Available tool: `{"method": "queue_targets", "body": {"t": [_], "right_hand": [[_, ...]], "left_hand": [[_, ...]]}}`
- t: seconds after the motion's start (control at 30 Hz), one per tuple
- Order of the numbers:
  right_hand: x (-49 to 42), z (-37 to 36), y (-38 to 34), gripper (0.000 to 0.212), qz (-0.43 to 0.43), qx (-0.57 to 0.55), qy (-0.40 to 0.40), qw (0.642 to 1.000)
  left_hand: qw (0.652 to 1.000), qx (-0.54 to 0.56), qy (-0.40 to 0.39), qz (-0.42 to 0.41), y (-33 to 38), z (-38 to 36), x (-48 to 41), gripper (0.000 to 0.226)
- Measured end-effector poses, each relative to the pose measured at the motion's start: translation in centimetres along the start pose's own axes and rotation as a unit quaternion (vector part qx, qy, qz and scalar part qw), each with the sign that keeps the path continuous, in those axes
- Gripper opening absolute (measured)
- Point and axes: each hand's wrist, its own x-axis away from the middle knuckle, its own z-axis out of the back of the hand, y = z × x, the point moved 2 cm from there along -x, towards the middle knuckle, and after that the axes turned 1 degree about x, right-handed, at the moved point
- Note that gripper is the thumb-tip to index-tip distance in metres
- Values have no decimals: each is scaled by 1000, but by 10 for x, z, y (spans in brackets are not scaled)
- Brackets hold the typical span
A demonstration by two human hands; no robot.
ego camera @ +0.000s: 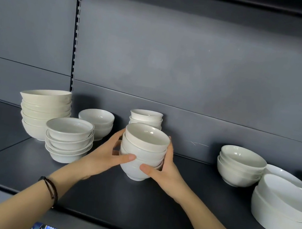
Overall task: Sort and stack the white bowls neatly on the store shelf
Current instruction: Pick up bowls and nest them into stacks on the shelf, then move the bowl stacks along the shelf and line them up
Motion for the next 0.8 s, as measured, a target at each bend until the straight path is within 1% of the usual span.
{"method": "queue_targets", "body": {"t": [0.1,0.17,0.23,0.3,0.33,0.37,0.43,0.47,0.53,0.57,0.63,0.7,0.8], "right_hand": [[-3,-7,0,112,-10,41,20,999],[-3,-8,-2,112,-18,59,36,997],[1,-7,-8,105,-23,82,51,995],[8,-4,-14,92,-35,114,69,991],[12,-2,-16,87,-44,131,80,987],[18,0,-16,85,-57,152,91,982],[32,7,-14,74,-83,205,115,969],[40,10,-14,64,-91,234,125,960],[58,17,-14,46,-103,309,139,935],[67,21,-13,41,-106,352,141,919],[83,27,-13,40,-104,437,133,883],[96,35,-14,44,-103,499,126,851],[116,56,-18,52,-108,567,130,806]], "left_hand": [[999,-16,37,-28,-2,7,6,83],[994,-48,76,-54,-6,7,10,82],[981,-110,137,-85,-11,3,18,65],[951,-202,199,-122,-10,2,30,39],[934,-250,208,-145,-8,2,37,26],[919,-299,197,-163,-6,2,42,14],[887,-394,142,-194,-2,-4,50,25],[871,-432,107,-209,-1,-9,51,27],[850,-474,40,-226,2,-22,53,20],[844,-483,14,-232,4,-30,52,19],[826,-513,-28,-232,9,-47,50,25],[802,-547,-57,-234,14,-67,45,32],[766,-586,-66,-257,20,-99,38,37]]}}
